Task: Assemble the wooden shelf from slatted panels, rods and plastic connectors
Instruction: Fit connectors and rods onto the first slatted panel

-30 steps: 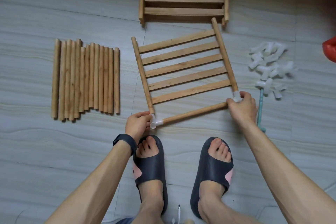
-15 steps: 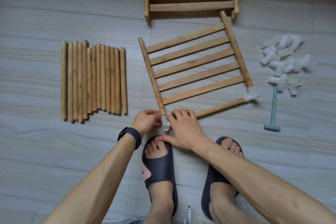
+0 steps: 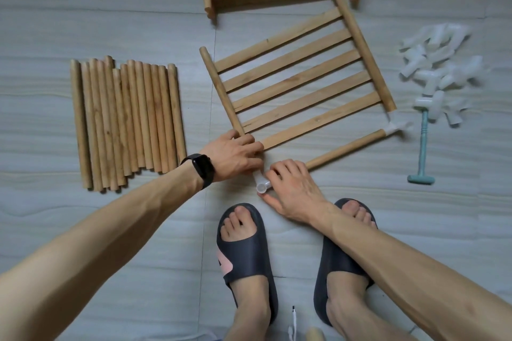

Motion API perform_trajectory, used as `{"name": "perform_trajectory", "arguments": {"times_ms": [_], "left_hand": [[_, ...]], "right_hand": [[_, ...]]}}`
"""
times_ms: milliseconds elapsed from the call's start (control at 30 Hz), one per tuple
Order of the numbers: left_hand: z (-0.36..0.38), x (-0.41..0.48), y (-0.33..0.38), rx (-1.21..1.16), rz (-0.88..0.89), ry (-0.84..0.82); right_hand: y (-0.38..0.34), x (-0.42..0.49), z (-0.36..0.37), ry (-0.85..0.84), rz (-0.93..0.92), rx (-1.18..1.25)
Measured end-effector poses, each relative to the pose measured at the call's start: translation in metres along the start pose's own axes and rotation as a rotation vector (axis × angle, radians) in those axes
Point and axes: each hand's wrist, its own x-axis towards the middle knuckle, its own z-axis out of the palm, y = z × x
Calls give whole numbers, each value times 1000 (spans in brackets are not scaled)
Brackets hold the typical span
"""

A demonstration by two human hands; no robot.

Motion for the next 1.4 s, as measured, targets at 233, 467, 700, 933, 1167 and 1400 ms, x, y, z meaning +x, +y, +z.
{"name": "perform_trajectory", "arguments": {"times_ms": [233,467,700,933,1167,1400], "left_hand": [[30,-7,4,-31,47,252],[34,-11,13,-151,-42,271],[30,-17,12,-195,-53,206],[13,-20,6,-210,-92,110],[22,-21,6,-239,-122,123],[25,-22,8,-274,-127,101]], "right_hand": [[16,-8,8,66,-73,-27],[42,7,-8,142,27,49],[38,-1,-4,67,-71,-3],[32,-7,-1,65,-171,50],[27,-2,2,90,-190,75],[24,3,0,108,-166,107]]}}
